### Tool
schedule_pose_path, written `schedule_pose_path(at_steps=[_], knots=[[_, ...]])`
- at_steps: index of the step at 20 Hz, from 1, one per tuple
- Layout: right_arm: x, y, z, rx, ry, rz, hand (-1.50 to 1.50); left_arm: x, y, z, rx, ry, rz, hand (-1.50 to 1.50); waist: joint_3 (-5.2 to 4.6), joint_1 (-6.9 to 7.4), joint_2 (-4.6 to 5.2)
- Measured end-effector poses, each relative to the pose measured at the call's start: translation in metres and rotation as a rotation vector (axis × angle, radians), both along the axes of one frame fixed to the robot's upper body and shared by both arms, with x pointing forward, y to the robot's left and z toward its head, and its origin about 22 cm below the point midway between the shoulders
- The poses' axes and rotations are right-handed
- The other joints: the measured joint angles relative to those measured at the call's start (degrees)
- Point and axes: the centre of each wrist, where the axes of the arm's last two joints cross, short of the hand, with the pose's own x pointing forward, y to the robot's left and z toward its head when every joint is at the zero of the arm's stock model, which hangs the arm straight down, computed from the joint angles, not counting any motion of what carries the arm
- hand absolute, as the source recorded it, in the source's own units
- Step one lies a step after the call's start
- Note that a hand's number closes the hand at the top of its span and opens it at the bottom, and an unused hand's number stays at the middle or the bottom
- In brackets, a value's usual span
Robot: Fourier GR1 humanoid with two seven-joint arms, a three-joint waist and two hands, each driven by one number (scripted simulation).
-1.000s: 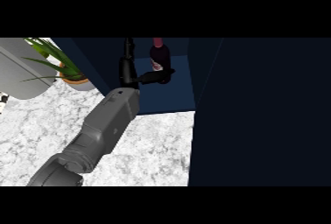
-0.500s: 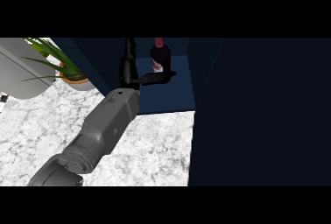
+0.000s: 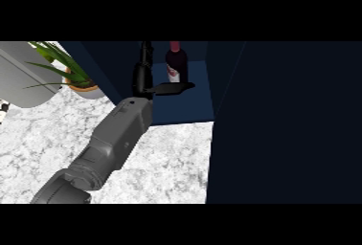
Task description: Pick up the wine, place it into the cabinet and close the cabinet
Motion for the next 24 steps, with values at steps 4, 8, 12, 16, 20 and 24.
schedule_pose_path(at_steps=[4,8,12,16,20,24], knots=[[-0.001,0.002,-0.002,0.007,0.011,0.008,-1.5,0.0,0.0,0.0,-0.035,-0.004,-0.02,-1.5,-0.03,0.0,-0.08],[0.0,0.004,0.0,0.008,0.008,0.01,-1.5,0.0,0.0,0.0,-0.076,-0.017,-0.043,-1.5,-0.06,-0.1,-0.19],[0.0,0.005,0.001,0.021,0.013,0.006,-1.5,-0.001,0.0,-0.001,-0.107,-0.022,-0.051,-1.5,-0.04,-0.17,-0.5],[0.0,0.01,0.003,0.02,0.018,0.026,-1.5,-0.005,0.001,-0.006,-0.126,-0.023,-0.051,-1.5,0.05,-0.31,-0.87],[0.001,0.006,0.001,0.013,0.014,0.007,-1.5,-0.011,0.001,-0.012,-0.138,-0.011,-0.05,-1.5,0.04,0.02,-1.12],[0.0,0.006,0.004,0.018,0.016,0.0,-1.5,-0.028,-0.002,-0.026,-0.148,0.017,-0.047,-1.5,0.02,0.88,-1.39]])
